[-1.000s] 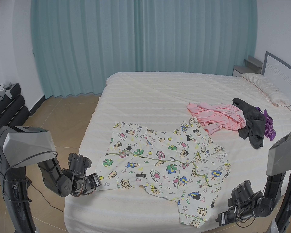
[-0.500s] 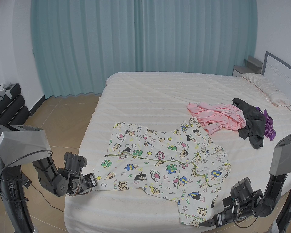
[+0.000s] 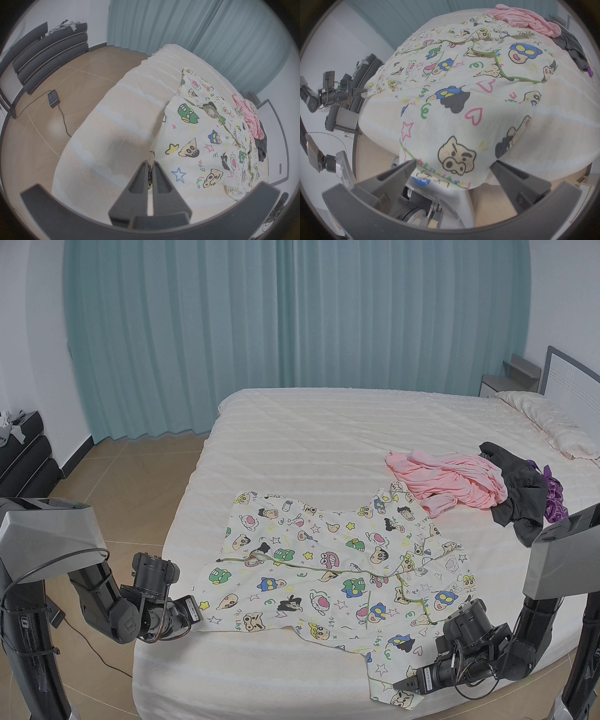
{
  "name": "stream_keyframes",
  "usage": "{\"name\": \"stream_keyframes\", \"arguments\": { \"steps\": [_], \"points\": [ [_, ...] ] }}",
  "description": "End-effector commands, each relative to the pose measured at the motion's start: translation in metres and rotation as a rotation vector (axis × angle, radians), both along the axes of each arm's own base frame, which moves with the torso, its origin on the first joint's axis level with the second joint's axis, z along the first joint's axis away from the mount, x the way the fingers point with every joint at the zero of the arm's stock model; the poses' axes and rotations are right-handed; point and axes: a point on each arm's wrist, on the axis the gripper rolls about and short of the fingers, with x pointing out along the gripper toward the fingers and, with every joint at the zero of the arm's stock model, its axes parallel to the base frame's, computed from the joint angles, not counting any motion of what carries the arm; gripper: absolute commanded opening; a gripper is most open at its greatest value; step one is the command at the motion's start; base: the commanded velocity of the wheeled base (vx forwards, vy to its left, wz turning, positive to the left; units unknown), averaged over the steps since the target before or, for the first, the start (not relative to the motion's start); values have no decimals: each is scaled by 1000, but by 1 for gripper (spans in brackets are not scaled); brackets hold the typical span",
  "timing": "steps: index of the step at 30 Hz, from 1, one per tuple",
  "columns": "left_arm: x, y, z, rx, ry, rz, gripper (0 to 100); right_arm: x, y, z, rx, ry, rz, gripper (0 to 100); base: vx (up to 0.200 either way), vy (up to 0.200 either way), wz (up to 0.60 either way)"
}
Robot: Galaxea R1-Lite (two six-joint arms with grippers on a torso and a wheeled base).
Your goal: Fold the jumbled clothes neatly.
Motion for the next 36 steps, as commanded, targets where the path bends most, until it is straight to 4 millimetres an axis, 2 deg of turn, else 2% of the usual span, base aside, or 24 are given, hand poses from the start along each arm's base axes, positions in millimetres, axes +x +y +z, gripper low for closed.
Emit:
{"name": "stream_keyframes", "arguments": {
  "steps": [1, 5, 10, 17, 22, 26, 32, 33, 36],
  "points": [
    [1, 3, -2, 1, 5, 9, 0, 7, 3, -3, -16, -7, -11, 0, 0, 0, 0],
    [1, 4, -1, 1, 3, 14, 0, 6, 1, -3, -36, -2, -23, 0, 0, 0, 0],
    [-2, 4, -1, 5, 10, 13, 0, 4, -13, -2, -87, -2, -75, 0, 0, 0, 0],
    [-6, 7, 2, 18, 13, 9, 0, -3, -39, 22, -108, -39, -122, 0, 0, 0, 0],
    [-22, 9, 9, 54, 23, -42, 0, -10, -57, 41, -133, -23, -135, 0, 0, 0, 0],
    [-31, 11, 9, 91, 42, -87, 0, -14, -60, 46, -127, 1, -112, 0, 0, 0, 0],
    [-29, 11, 7, 96, 40, -94, 0, -23, -48, 40, -48, 78, -12, 0, 0, 0, 0],
    [-29, 11, 7, 96, 42, -94, 0, -25, -46, 36, -54, 97, 3, 100, 0, 0, 0],
    [-28, 10, 4, 97, 48, -95, 0, -30, -40, 26, -77, 145, 42, 100, 0, 0, 0]
  ]
}}
